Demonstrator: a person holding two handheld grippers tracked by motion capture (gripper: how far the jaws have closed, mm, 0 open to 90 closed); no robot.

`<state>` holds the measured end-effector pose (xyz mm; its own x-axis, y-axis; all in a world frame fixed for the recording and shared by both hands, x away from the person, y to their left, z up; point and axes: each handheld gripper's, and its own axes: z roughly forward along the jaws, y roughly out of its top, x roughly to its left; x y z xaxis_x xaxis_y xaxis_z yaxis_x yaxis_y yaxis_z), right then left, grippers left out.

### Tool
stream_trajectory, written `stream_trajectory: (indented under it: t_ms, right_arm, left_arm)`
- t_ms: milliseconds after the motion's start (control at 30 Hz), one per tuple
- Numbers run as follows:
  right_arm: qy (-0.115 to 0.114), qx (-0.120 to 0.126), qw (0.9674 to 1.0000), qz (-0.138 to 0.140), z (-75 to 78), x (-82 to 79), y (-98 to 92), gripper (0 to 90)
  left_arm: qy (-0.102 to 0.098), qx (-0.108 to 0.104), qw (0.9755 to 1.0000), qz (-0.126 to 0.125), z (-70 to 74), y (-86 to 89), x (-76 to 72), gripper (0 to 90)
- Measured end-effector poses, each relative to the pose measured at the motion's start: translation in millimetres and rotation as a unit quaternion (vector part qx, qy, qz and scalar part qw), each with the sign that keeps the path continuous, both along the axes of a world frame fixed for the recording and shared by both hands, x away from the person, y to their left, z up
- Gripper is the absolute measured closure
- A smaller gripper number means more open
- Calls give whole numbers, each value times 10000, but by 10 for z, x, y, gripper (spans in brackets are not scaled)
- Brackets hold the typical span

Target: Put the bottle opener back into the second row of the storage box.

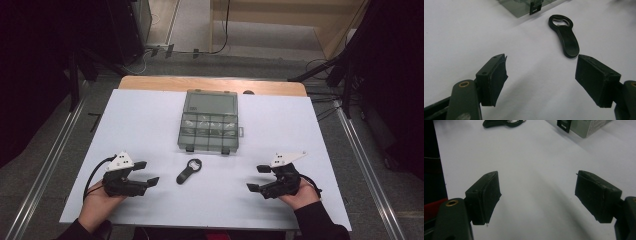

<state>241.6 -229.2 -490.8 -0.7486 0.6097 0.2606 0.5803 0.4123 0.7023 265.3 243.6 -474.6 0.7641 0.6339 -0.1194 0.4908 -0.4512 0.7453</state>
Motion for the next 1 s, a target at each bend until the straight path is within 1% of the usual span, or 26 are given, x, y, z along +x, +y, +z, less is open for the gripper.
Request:
stream_trajectory:
  t_ms: [67,200,233,267,300,367,467,533,567,600,633,900,1000]
  right_arm:
    - [-1,72,10000,16,15,27,11,210]
    - [-9,37,10000,87,28,60,52,210]
    - [-8,74,9999,139,38,89,92,210]
    - [-8,74,9999,139,38,89,92,210]
    - [-41,85,9997,219,52,120,131,210]
    - [-39,97,9996,274,62,142,162,210]
    - [-65,75,9992,389,72,178,217,210]
    - [-88,71,9989,464,80,208,261,210]
    - [-113,73,9988,481,81,222,281,210]
    - [-125,64,9985,520,83,232,293,210]
    - [-103,45,9985,528,88,239,310,210]
    - [-149,63,9972,734,104,313,420,210]
    - [-111,74,9966,810,102,346,455,211]
  left_arm:
    - [-3,-3,10000,2,-2,-1,2,248]
    - [-8,12,10000,-6,-2,1,3,248]
    - [-2,0,10000,0,-3,-1,0,248]
    - [-2,0,10000,0,-3,-1,0,248]
    - [-3,16,10000,0,-3,0,-1,248]
    - [8,30,10000,-7,-4,1,1,248]
    - [12,26,10000,-6,-6,-1,-1,248]
    - [-25,10,10000,7,3,2,-7,248]
    - [-20,-51,10000,12,11,10,-6,248]
    - [-7,-54,10000,21,11,11,-4,248]
    - [-12,-42,10000,22,8,11,-4,248]
    - [15,-21,10000,-3,1,7,0,248]
    - [22,-14,10000,3,1,8,0,248]
